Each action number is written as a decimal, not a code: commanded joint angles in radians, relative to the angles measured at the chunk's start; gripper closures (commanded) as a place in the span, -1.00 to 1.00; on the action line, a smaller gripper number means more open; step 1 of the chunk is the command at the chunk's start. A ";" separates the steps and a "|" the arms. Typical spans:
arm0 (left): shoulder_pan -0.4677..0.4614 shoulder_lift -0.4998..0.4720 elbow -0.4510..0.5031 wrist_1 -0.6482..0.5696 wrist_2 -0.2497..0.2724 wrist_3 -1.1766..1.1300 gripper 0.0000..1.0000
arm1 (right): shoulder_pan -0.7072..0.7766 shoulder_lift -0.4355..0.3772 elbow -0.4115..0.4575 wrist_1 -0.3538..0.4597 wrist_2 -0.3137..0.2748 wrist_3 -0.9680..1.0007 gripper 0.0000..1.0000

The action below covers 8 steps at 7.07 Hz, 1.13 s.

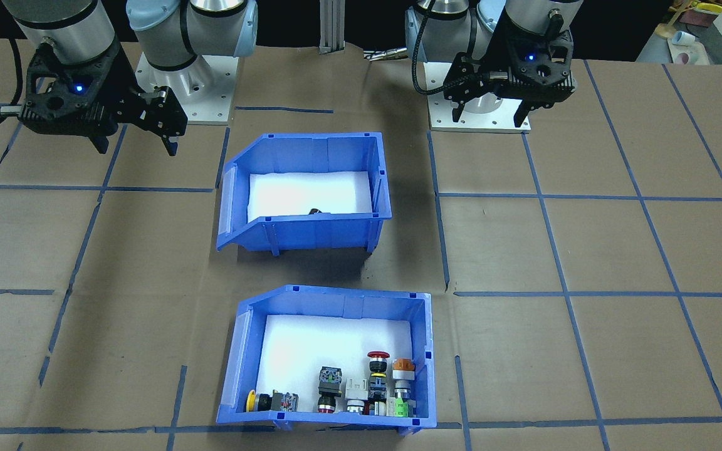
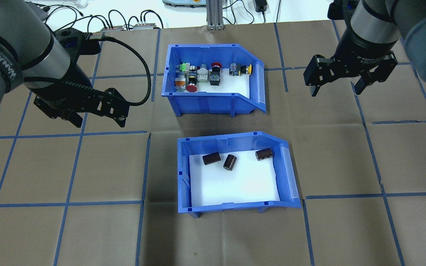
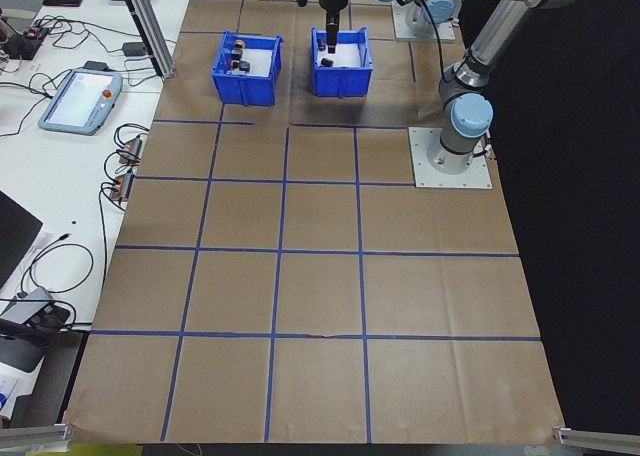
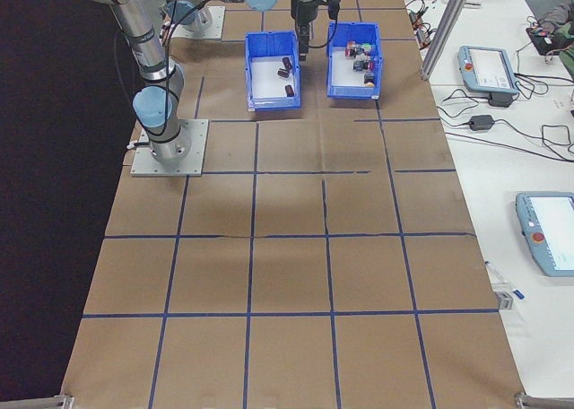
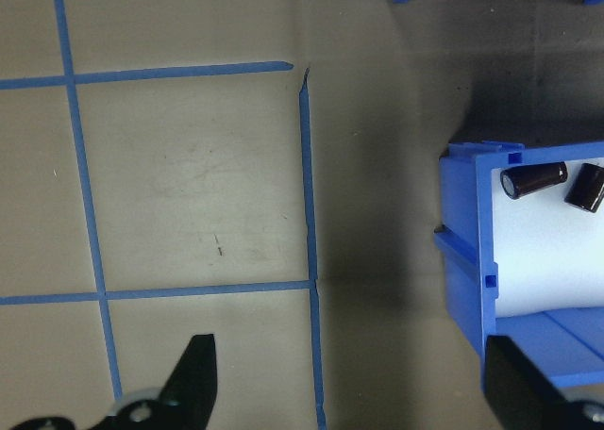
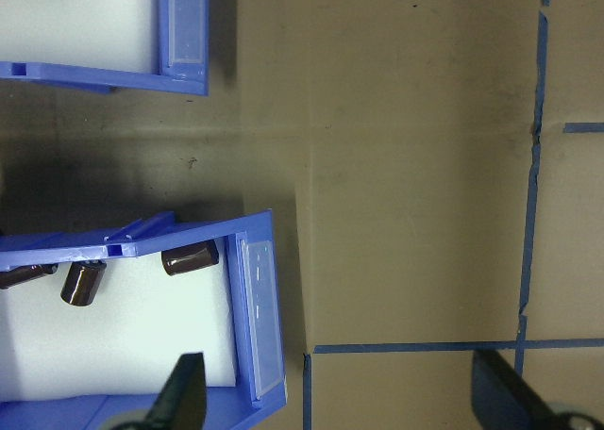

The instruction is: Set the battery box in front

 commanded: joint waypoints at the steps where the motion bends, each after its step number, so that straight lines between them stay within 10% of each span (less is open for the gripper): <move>1: 0.000 -0.002 -0.003 0.007 0.001 0.004 -0.98 | -0.002 0.000 -0.001 0.000 -0.002 -0.001 -1.00; 8: 0.000 -0.002 -0.066 0.162 -0.008 -0.305 -0.98 | 0.003 -0.021 -0.001 0.032 -0.003 -0.023 -1.00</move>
